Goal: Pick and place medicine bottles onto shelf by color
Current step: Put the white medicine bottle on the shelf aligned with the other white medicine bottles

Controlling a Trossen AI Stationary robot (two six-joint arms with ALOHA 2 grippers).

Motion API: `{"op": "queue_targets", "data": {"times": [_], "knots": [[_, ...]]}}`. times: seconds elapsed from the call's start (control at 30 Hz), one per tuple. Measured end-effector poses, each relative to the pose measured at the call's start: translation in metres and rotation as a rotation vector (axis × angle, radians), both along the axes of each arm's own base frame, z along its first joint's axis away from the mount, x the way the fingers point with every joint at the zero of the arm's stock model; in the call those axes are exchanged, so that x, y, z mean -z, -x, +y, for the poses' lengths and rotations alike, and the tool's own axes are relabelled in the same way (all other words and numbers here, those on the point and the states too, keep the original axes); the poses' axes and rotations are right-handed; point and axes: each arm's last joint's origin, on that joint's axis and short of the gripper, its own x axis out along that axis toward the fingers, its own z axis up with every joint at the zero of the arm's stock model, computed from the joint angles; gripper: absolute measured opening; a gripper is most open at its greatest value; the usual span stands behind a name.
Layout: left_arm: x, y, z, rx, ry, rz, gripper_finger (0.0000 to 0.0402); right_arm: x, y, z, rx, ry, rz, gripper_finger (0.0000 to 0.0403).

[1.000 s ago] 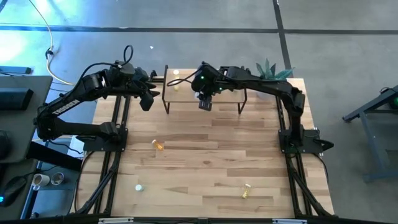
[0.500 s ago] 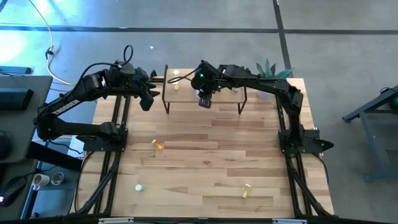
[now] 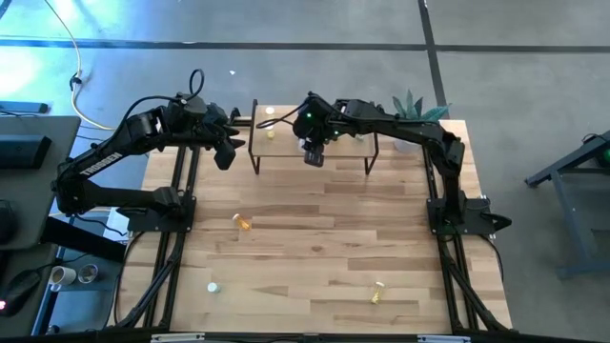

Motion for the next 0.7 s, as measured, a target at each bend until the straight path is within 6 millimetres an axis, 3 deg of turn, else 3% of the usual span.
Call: {"op": "queue_targets", "data": {"times": [0.4, 0.7], "knots": [[0.0000, 0.0000, 0.0000, 0.000, 0.000, 0.000, 0.0175, -0.0003, 0.0001, -0.0012, 0.014, 0.039, 0.010, 0.0170], [0.0000, 0.0000, 0.0000, 0.000, 0.000, 0.000, 0.0175, -0.0009, -0.0007, -0.0015, 0.006, 0.048, 0.002, 0.0173]]}}
